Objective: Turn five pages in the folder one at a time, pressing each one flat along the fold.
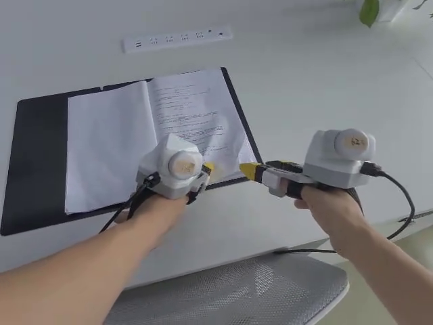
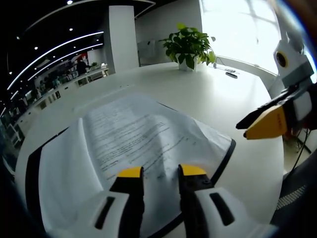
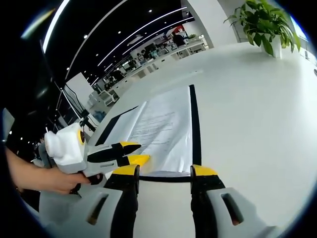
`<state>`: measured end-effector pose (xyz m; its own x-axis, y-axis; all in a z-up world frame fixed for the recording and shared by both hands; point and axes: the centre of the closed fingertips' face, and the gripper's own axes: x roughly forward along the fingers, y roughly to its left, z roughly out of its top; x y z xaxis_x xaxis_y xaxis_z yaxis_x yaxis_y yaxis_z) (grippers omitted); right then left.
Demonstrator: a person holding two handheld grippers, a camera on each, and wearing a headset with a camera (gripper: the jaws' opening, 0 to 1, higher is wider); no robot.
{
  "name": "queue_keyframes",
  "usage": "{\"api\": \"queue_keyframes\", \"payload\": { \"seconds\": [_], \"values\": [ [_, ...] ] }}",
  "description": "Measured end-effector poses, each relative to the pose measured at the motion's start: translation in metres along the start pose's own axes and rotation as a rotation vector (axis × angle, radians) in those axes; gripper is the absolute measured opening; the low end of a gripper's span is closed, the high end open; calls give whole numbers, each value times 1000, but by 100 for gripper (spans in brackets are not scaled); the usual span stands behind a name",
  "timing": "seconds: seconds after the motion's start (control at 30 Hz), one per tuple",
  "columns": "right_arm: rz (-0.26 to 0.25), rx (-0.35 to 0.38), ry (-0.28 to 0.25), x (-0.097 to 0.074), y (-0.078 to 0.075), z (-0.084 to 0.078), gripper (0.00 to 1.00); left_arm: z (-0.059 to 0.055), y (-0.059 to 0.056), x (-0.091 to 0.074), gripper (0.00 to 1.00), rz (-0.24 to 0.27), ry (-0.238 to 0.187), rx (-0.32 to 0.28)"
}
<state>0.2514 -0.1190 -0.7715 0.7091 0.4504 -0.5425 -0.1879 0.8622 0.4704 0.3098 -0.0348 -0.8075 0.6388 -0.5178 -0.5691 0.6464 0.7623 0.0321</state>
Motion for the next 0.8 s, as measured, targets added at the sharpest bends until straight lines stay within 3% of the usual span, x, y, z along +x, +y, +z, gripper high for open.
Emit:
{"api": "queue_keyframes", "payload": {
  "seconds": [0.47, 0.8],
  "values": [
    [9, -11, 33, 25, -2, 0, 37, 1, 0, 0, 21, 0, 1, -10],
    [16, -1, 20, 28, 0, 3, 37, 1, 1, 0, 17, -8, 2, -16]
  ]
}}
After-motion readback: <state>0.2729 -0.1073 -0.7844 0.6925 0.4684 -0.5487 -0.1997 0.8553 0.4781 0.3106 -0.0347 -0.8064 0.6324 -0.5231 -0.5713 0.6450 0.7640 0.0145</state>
